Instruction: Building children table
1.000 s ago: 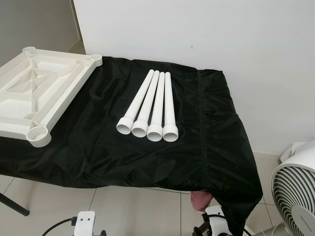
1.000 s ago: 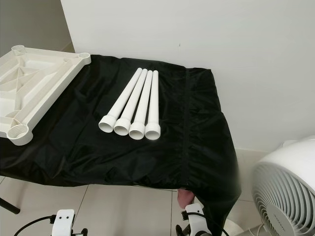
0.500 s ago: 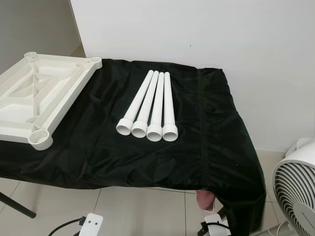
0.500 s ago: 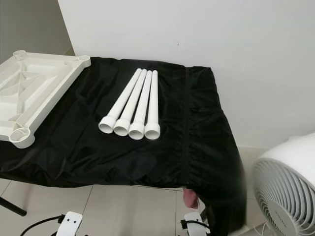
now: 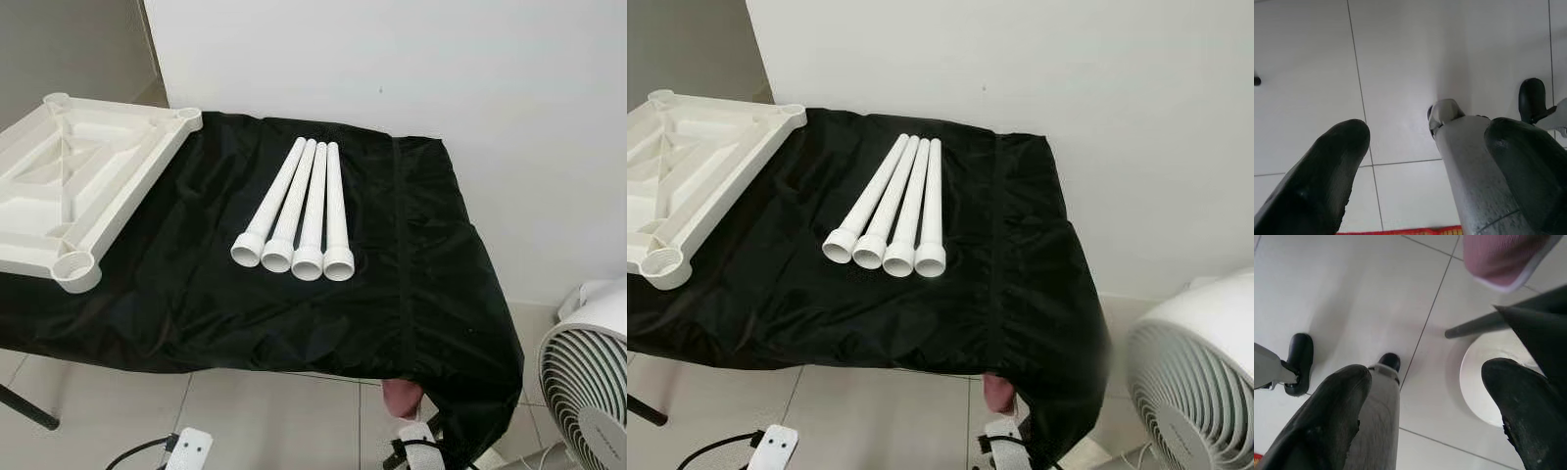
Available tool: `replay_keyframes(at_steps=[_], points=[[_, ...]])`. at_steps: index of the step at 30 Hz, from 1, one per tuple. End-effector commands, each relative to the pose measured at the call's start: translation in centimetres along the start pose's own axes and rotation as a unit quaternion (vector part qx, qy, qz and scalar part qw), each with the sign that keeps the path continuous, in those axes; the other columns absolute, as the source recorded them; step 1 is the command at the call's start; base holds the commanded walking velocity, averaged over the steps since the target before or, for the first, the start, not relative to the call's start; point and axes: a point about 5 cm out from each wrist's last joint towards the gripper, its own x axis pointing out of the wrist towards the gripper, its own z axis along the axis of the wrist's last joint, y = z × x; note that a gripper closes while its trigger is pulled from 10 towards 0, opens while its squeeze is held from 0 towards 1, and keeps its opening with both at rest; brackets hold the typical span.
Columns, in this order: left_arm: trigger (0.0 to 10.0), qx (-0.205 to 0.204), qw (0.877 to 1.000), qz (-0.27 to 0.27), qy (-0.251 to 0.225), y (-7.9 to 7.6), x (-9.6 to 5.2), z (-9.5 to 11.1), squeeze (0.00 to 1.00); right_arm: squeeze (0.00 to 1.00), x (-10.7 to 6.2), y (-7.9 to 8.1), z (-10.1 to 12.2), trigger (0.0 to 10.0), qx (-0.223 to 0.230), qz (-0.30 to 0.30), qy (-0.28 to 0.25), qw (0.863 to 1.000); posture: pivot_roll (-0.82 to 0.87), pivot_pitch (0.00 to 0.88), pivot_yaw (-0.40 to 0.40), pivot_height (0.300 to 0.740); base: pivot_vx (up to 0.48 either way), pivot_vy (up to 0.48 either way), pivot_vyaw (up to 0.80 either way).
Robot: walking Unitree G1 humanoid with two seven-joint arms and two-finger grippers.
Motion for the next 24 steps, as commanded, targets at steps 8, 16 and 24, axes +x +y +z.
replay_keyframes(at_steps=[8,16,24], points=[[10.0,0.023,1.0,0.007,0.012,-0.6,0.0,-0.3,0.0,0.0,0.1,0.9,-0.2,10.0,-0.004,0.01,0.009,1.0,0.03,0.0,-0.02,0.74,0.0,0.0,0.0],[10.0,0.024,0.999,0.009,0.021,-0.5,0.0,-0.6,0.0,0.0,-0.4,0.6,-1.8,10.0,-0.015,0.006,0.034,0.999,0.02,0.0,-0.006,0.74,0.0,0.0,0.0],[10.0,0.012,0.999,0.017,0.025,-0.4,0.0,-0.7,0.0,0.0,-0.7,0.3,-2.6,10.0,-0.008,-0.003,0.045,0.999,0.02,0.0,-0.005,0.74,0.0,0.314,0.0]])
